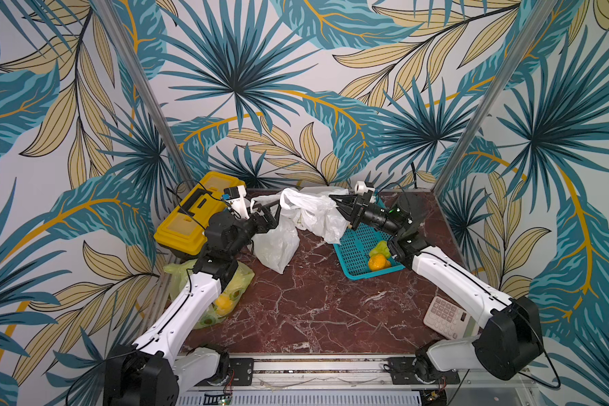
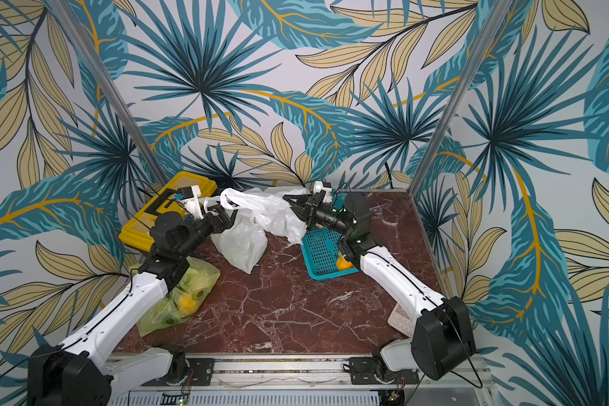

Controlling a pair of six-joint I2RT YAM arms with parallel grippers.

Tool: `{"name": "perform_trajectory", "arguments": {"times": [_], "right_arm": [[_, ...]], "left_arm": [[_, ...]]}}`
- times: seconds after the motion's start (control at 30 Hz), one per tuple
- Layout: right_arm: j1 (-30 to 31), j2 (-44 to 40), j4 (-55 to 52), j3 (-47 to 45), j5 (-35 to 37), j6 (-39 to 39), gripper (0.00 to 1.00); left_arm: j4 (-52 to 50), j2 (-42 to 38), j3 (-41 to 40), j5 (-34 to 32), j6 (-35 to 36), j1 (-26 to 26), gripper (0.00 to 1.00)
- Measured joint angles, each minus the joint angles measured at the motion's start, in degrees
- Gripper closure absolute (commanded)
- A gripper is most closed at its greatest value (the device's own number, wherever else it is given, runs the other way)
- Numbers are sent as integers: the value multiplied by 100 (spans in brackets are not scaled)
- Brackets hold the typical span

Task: Place the pears into plastic bags & tie knots
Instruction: Pick up the plastic bag from the corner of the board, then pick up the pear from the basket.

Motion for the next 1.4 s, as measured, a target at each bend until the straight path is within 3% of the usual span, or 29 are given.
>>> {"name": "perform_trajectory", "arguments": {"times": [0.07, 0.2, 0.27, 0.33, 0.43, 0.53, 0.73, 0.87, 1.1, 1.4], "right_arm": [[94, 0, 72, -90, -33, 131, 100], [153, 0, 243, -269, -142, 330, 100], [120, 2, 264, -328, -240, 367, 93], [31, 0, 201, -341, -332, 289, 79], [-319, -127, -732, -267, -417, -520, 67], [-817, -275, -2876, 267, -68, -2247, 54], [-1084, -46, -6124, 1604, 1851, -5654, 44], [-1080, 605, -7259, 1738, 3169, -6944, 38], [-1082, 1462, -8148, 1488, 4874, -7790, 32], [-1200, 2444, -8054, 1880, 5451, -7862, 30]], "left_arm": [[96, 46, -2, -190, 127, 0, 33], [258, 63, 9, -426, 446, 0, 81], [284, 52, 13, -483, 658, 0, 92], [201, -31, 11, -533, 839, -2, 99], [-463, -402, 114, -634, 1054, -11, 100], [-1447, -717, 562, -686, 1222, -48, 100], [-3477, -496, 2157, -767, 1390, -391, 100], [-4551, 140, 3051, -984, 1550, -970, 100], [-5600, 1298, 3967, -1270, 1733, -1733, 100], [-6435, 2321, 4828, -1331, 1989, -1987, 100]]}}
